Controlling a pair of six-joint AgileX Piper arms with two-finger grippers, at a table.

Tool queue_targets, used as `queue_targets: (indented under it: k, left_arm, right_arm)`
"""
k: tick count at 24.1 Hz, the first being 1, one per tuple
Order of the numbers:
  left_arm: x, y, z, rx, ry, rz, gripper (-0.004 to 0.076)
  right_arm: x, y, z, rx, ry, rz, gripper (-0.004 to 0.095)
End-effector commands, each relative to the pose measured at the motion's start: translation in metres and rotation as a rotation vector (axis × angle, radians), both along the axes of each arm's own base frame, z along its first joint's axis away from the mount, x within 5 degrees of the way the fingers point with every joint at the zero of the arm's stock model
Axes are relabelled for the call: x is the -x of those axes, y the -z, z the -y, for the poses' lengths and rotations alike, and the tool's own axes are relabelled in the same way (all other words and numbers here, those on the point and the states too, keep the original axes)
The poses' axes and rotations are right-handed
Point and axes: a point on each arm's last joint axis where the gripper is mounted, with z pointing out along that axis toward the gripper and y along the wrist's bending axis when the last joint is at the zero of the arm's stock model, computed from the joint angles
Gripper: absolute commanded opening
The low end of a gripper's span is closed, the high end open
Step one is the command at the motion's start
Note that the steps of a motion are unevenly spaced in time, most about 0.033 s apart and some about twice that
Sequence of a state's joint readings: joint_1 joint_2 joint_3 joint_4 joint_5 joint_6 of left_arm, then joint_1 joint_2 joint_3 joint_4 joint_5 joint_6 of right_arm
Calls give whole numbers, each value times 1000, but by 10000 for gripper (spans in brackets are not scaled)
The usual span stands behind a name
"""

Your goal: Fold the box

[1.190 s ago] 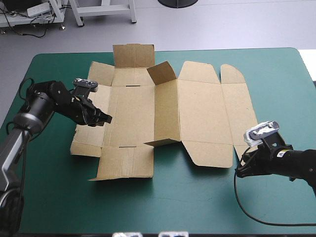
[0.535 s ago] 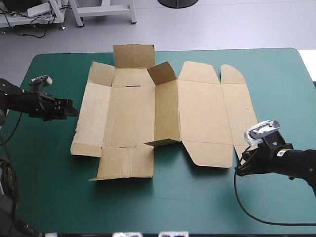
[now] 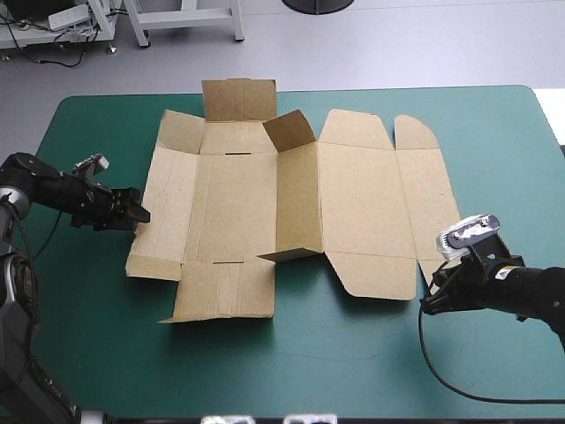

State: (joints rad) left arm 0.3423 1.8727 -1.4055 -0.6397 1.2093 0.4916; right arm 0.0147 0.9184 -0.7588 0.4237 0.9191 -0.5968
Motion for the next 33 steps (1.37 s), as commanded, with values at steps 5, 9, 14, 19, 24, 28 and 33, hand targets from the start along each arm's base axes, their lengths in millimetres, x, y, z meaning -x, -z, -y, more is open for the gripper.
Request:
queue_targets:
  k: [5, 9, 14, 19, 24, 28, 33]
  left_arm:
    - [-1, -4, 15, 185, 15, 1, 362]
    - [-5, -4, 43, 188, 98, 3, 361]
    - [-9, -1, 64, 165, 141, 14, 357]
    - [-14, 1, 62, 148, 96, 33, -1]
    - [-13, -4, 68, 194, 184, 86, 0]
    - [-18, -35, 71, 224, 250, 218, 0]
    - [-21, -119, 75, 72, 357, 514, 0]
  right_arm:
    - [-3, -15, -2, -30, 12, 91, -25]
    - [-3, -16, -2, -32, 12, 91, -25]
    - [-3, -16, -2, -34, 13, 91, -25]
    - [-3, -16, -3, -50, 9, 82, -25]
    - [-2, -15, -3, -50, 9, 77, -25]
    - [-2, -15, -3, -50, 6, 71, -25]
    - [-1, -15, -3, -50, 4, 68, -25]
